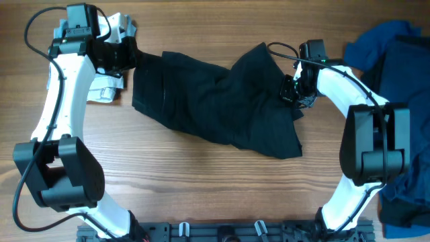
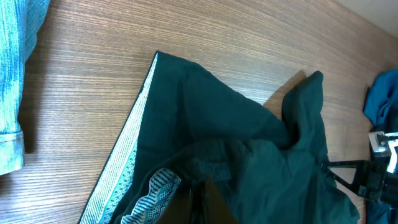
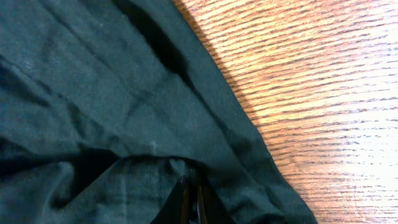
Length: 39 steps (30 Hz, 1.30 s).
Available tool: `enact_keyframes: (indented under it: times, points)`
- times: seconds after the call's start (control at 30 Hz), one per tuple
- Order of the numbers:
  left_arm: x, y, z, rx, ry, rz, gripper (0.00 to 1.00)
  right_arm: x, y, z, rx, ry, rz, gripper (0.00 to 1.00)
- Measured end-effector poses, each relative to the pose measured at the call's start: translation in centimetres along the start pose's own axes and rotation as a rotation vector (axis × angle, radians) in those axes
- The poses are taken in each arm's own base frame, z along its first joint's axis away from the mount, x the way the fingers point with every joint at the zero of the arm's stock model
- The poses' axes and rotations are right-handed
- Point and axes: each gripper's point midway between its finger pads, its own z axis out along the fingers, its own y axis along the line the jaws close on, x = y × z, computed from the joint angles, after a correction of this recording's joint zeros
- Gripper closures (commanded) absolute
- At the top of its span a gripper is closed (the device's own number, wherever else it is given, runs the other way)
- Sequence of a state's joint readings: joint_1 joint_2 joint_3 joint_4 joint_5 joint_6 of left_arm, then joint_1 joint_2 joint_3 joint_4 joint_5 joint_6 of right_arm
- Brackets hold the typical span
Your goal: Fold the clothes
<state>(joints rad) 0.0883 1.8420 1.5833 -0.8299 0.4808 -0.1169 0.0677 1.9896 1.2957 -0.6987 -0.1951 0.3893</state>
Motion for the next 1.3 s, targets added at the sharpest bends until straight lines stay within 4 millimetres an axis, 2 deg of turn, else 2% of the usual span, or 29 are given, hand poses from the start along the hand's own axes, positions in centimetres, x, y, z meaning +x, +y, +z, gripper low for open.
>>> enact_keyframes:
  times: [0.07,0.17,0.37,0.5,0.73,0.87,0.93,1.03,1.13,1.3]
  points:
    - [0.0,0.0,0.0,0.000,0.000,0.000,0.96,-0.1,0.2,-0.4,-0.006,-0.008,-0.002,0.95]
    - [0.0,0.0,0.0,0.000,0.000,0.000,0.96,-0.7,0.9,-2.3,-0.029,-0.053,-0.014,0.96]
    - [0.1,0.0,0.0,-0.001,0.004,-0.002,0.96,-1.7,2.7,-8.5,-0.081,-0.184,-0.065,0.96]
    - [0.7,0.1,0.0,-0.005,0.028,-0.015,0.96,-0.4,2.9,-11.8,-0.087,-0.202,-0.119,0.96]
    - [3.5,0.3,-0.6,-0.025,0.133,-0.071,0.96,3.3,3.1,-16.0,-0.115,-0.181,-0.200,0.96]
    - [3.6,-0.9,-3.1,-0.020,0.103,-0.056,0.96,4.9,3.4,-19.3,-0.144,-0.233,-0.228,0.96]
    - [3.8,-2.2,-5.5,-0.013,0.067,-0.042,0.96,6.0,3.4,-21.1,-0.158,-0.258,-0.241,0.96]
    - [5.2,-3.7,-8.8,-0.010,0.049,-0.041,0.96,7.9,3.1,-22.8,-0.165,-0.266,-0.247,0.96]
    - [7.4,-4.0,-10.5,-0.031,0.098,-0.073,0.96,9.5,2.6,-23.3,-0.159,-0.232,-0.242,0.96]
    - [10.8,-3.2,-11.0,-0.082,0.234,-0.152,0.96,12.2,1.5,-22.7,-0.128,-0.120,-0.215,0.96]
